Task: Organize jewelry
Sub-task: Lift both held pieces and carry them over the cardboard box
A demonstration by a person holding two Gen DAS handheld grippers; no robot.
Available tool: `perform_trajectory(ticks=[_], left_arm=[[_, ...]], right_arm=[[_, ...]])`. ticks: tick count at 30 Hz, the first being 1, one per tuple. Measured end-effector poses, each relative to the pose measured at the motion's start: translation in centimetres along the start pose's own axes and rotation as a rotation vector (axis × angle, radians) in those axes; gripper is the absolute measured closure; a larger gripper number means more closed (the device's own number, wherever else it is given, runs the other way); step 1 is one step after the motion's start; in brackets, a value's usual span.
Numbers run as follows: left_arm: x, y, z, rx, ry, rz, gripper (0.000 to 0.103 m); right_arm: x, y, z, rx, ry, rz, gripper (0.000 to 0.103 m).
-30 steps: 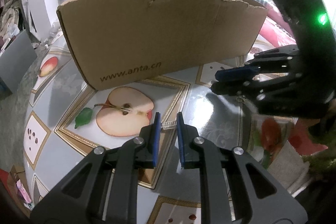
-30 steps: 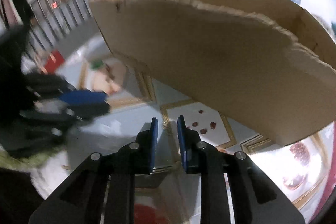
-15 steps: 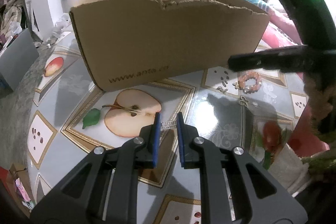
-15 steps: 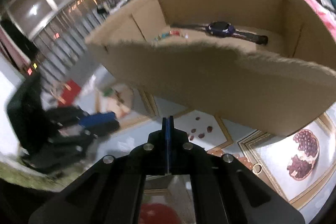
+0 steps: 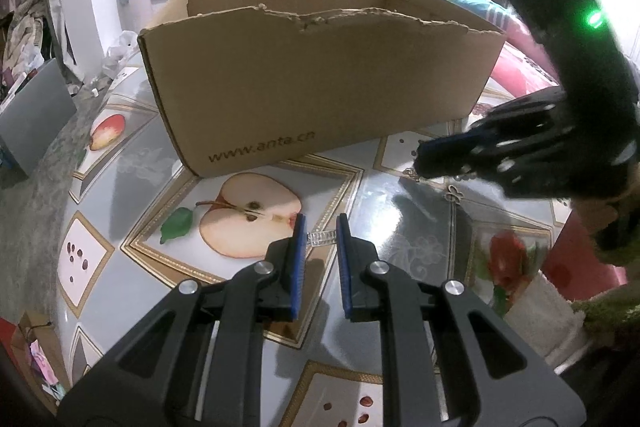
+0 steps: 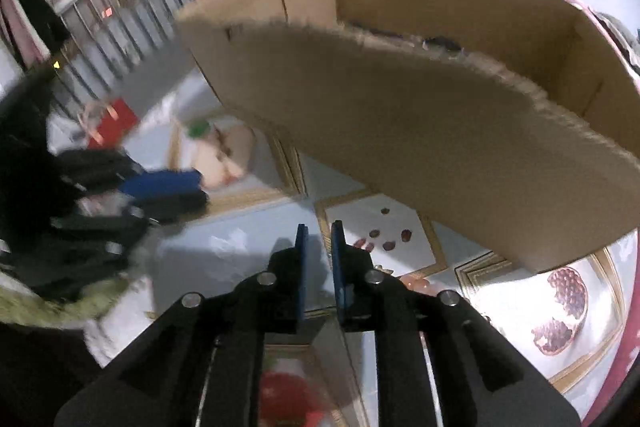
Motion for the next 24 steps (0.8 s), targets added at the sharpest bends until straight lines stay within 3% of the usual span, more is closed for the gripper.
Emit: perform_trajectory(ticks=[5, 7, 10, 17, 24], left_arm=[[-0.1, 0.1, 0.0, 0.0, 0.001, -0.005, 0.089], [-0.2, 0.1, 0.0, 0.0, 0.005, -0.005, 0.089], [-0.2, 0.0, -0.1, -0.001, 0.006, -0.003, 0.089], [-0.5, 0.3, -0.1, 0.007, 0.01, -0.004, 0.089], [-0.5, 0.8, -0.2, 0.02, 0.02, -0.001, 0.089]], right_arm=[[0.1, -0.7, 0.3, -0.021, 0.027, 0.024, 0.091], [0.3, -0.7, 0.3, -0.024, 0.027, 0.035, 0.099], [0.6, -0.5, 0.4, -0.022, -0.001, 0.022, 0.101], [2.6, 1.2, 0.7, 0.071, -0.184, -0.088, 0.102], [3.1, 4.6, 0.2, 0.173, -0.245, -0.151, 0.103]])
Point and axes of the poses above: each gripper's, at about its wrist camera, not at the fingertips, and y roughly against the way its jaws point, x to its right, z to its underside, the point moved 4 cm from there along -y, roughly the way its jaws point, and after that the axes turned 15 degrees about y, right-handed, at the moved point
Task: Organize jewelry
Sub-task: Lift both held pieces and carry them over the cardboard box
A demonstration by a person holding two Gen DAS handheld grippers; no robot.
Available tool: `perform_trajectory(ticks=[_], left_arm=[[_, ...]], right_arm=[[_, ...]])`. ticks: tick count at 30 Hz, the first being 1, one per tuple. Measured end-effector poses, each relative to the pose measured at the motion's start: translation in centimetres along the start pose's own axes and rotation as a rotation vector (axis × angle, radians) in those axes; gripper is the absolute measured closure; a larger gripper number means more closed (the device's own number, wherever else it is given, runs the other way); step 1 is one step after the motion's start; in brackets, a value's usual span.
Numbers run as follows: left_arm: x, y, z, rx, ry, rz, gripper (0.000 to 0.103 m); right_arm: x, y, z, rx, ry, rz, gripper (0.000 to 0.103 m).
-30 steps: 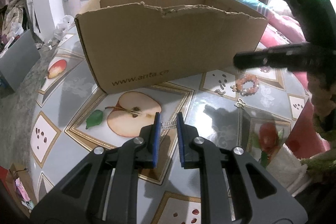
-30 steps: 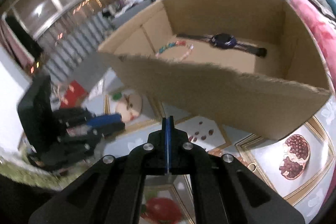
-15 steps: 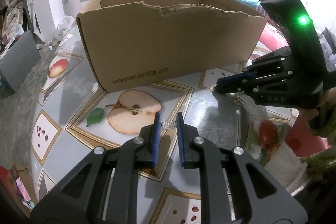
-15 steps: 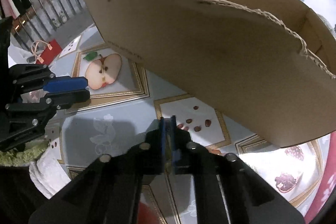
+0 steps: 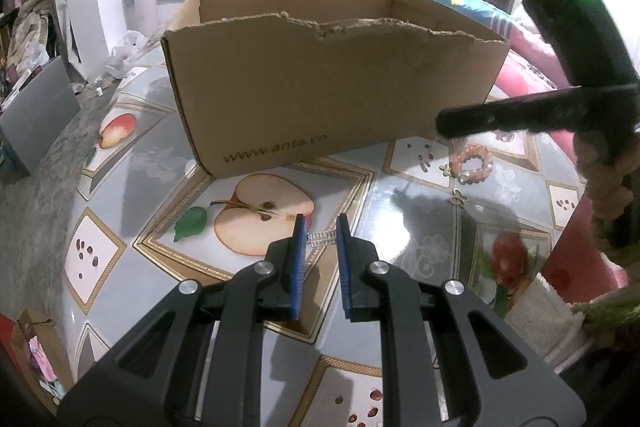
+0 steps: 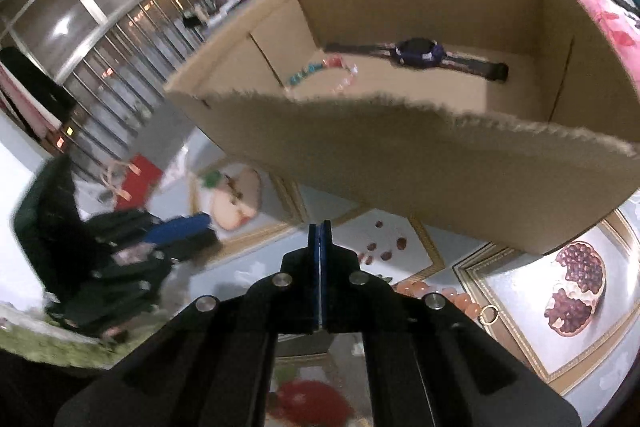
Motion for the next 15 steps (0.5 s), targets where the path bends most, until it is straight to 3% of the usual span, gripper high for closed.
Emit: perform_trajectory(ticks=[9, 15], left_arm=[[0.9, 3.8, -2.5, 0.079, -0.007, 0.063, 0.089], [3.0, 7.2, -6.4, 0.137, -0.044, 0.161, 0.089]], right_arm=[[-1.8, 5.7, -4.4, 0.175, 0.013, -0.047, 0.102], [-1.2, 8.9, -8.1, 0.261, 0.046, -0.038, 0.102]])
Point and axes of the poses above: each gripper's, at about its wrist camera, not at the fingertips, and y roughly against the way its jaws point, x to its right, z to its underside, the point moved 4 cm from there along -y, roughly the way its jaws point, and after that the axes turned 15 degrees about y, right-handed, at the moved point
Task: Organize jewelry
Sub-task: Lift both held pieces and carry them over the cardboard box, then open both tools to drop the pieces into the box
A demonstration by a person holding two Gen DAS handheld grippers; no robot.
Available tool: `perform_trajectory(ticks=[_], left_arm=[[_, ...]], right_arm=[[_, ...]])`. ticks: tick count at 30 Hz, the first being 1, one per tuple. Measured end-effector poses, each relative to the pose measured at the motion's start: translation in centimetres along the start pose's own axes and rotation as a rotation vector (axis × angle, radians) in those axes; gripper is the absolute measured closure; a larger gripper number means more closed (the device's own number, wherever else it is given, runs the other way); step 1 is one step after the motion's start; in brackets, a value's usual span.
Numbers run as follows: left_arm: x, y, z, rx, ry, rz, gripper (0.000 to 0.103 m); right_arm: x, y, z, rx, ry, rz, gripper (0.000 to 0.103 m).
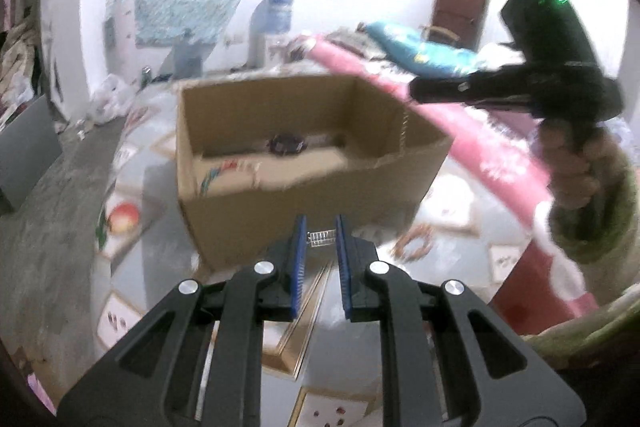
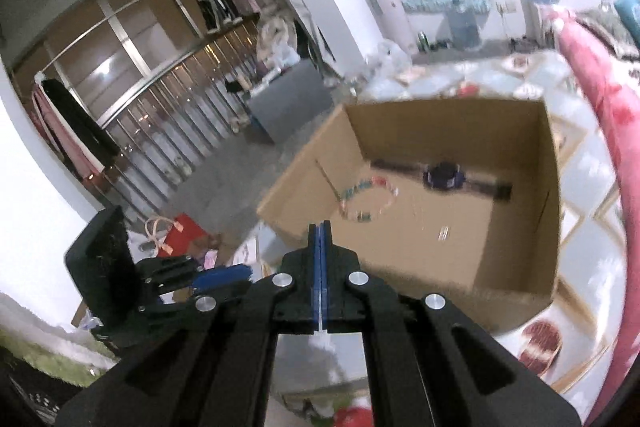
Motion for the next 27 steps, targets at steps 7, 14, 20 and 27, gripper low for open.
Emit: perform_trajectory(ticks=[7, 14, 20, 27], left_arm=[[2.0, -1.6, -6.0, 0.032, -0.048, 0.044, 0.089], [0.0, -10.0, -9.1, -0.157, 0.087, 0.018, 0.089], [-1.4, -15.5, -8.5, -0.291, 0.14, -0.015, 0.089], [-2.1, -16.7, -8.4, -0.304, 0.168, -0.043, 0.071]], right_arm=[[3.3, -0.9, -2.4, -0.011, -0.01, 0.061, 0.102], [8.2, -5.5, -2.4, -0.14, -0.049, 0.125, 0.102], [11.7, -9.2, -1.7, -0.241, -0.072, 0.168, 0.102], [12.7, -9.2, -1.5, -0.222, -0.096, 0.166, 0.101]])
Point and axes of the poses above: each gripper's, at about its wrist camera, not at the fingertips, and y roughly against the way its jaws point, x to its right, z to its underside, the point moved 4 cm from there along -y, roughly the way its jaws point, and after that the axes turned 15 degrees about y, right-handed, at the moved point
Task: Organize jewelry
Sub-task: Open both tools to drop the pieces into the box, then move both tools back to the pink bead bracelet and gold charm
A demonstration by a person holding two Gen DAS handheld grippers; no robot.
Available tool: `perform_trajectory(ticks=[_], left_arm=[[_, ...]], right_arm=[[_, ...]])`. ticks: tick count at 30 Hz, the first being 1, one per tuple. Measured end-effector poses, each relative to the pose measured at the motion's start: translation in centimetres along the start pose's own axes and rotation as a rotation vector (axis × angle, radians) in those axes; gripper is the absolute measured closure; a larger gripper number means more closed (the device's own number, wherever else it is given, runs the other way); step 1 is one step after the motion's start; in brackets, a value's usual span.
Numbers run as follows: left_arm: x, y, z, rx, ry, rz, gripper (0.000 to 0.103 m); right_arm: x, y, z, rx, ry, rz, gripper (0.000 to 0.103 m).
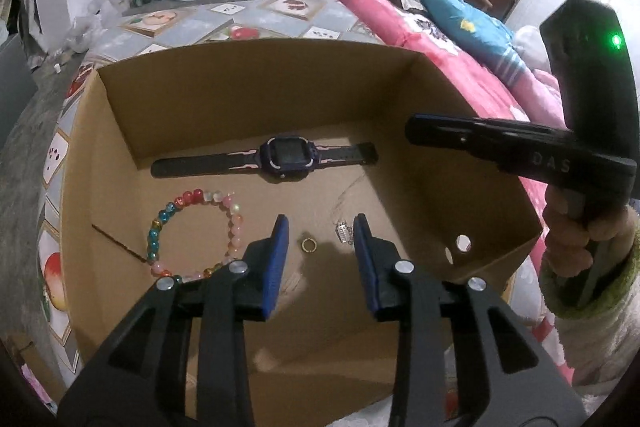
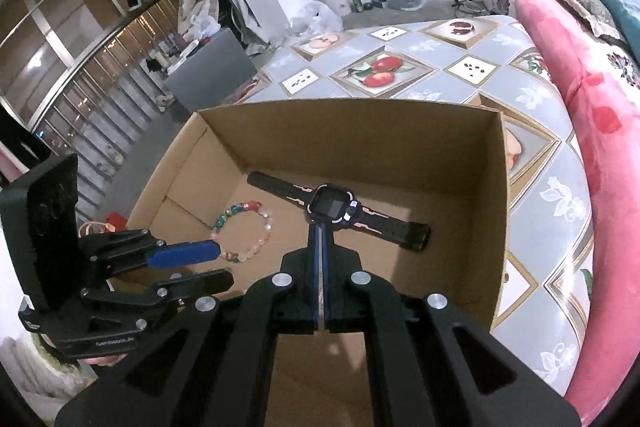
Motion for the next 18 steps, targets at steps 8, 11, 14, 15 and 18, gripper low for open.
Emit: perform_trajectory(ticks=[8, 11, 14, 15, 18], left_arm=[[0.0, 3.3, 0.0, 0.09, 0.019, 0.018, 0.07], [0.2, 5.9, 0.8, 0.15, 0.001, 0.027, 0.068], [0.4, 8.5, 2.3, 0.202, -0.029, 0.04, 0.065], [0.5, 9.3, 3.0, 0.217, -0.043, 0.046, 0.064], [0.8, 11.7, 5.8, 0.242, -0.091, 0.086, 0.061]], right_arm=[[-0.8, 3.4, 0.6, 0.067, -0.005, 0.004, 0.1], [-1.7, 5.9, 1.4, 0.112, 0.0, -0.003, 0.089], [-2.8, 8.5, 2.7, 0.16, 0.016, -0.011, 0.08], [-3.3, 9.4, 3.3, 0.175, 0.025, -0.014, 0.079], [-4.9, 11.7, 5.7, 0.205, 0.051, -0.026, 0.077]])
Point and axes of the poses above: each gripper's, at about its wrist camera, not at the fingertips, and y roughly against the way its jaws point, x to its right, z to its underside, the point moved 4 cm from there along -y, roughly the way its jaws point, and after that the axes turned 15 degrees about y, right-handed, at the moved point
